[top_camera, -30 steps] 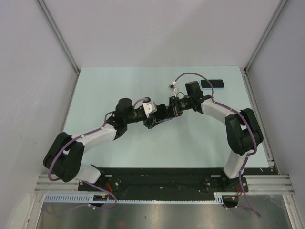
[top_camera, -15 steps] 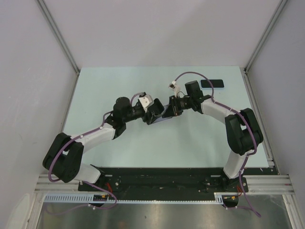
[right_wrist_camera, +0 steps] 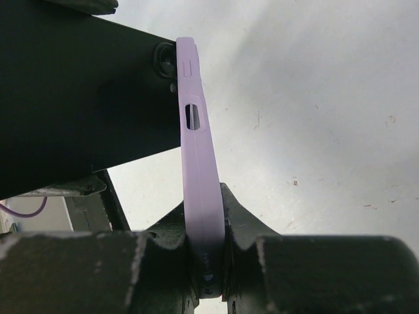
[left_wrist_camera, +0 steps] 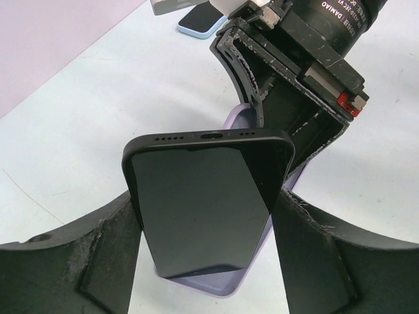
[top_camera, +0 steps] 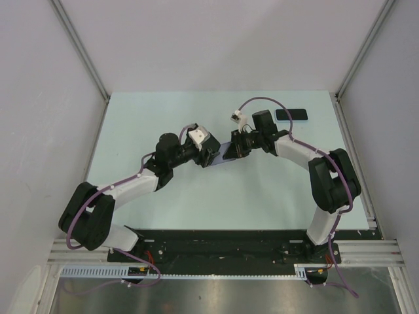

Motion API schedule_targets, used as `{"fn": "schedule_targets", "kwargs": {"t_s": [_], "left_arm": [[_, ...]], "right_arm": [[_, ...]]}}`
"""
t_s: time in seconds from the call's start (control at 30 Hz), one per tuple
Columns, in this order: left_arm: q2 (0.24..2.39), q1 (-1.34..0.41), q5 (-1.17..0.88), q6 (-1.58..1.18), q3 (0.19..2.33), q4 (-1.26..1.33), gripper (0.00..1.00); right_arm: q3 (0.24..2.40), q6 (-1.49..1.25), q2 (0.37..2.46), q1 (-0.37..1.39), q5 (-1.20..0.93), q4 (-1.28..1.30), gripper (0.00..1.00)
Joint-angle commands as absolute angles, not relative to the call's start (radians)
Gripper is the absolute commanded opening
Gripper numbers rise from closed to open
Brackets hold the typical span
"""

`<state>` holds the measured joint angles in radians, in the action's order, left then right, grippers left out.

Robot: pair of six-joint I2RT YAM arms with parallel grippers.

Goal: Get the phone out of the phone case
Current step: Place the phone at the center of the board.

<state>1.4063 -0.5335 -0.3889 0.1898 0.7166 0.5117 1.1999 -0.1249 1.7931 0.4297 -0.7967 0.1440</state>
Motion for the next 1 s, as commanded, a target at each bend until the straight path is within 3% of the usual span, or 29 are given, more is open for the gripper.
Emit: {"fn": "schedule_targets", "kwargs": {"t_s": [0.0, 0.47, 0.97], "left_arm": [[1.376, -0.514, -0.333, 0.176, 0.746, 0.577, 0.26], [1.358, -0.518, -0.598, 0.16, 0.729, 0.591, 0.22], [1.39, -0.457, -0.267, 0.221, 0.762, 0.554, 0.2]], "right_arm": [[1.232, -0.095, 1.759, 0.437, -0.776, 0.15, 0.0], [1.23, -0.098, 1.761, 0.451, -0.71, 0.149, 0.0], [1.232, -0.103, 1.763, 0.426, -0.526, 0.143, 0.0]]}}
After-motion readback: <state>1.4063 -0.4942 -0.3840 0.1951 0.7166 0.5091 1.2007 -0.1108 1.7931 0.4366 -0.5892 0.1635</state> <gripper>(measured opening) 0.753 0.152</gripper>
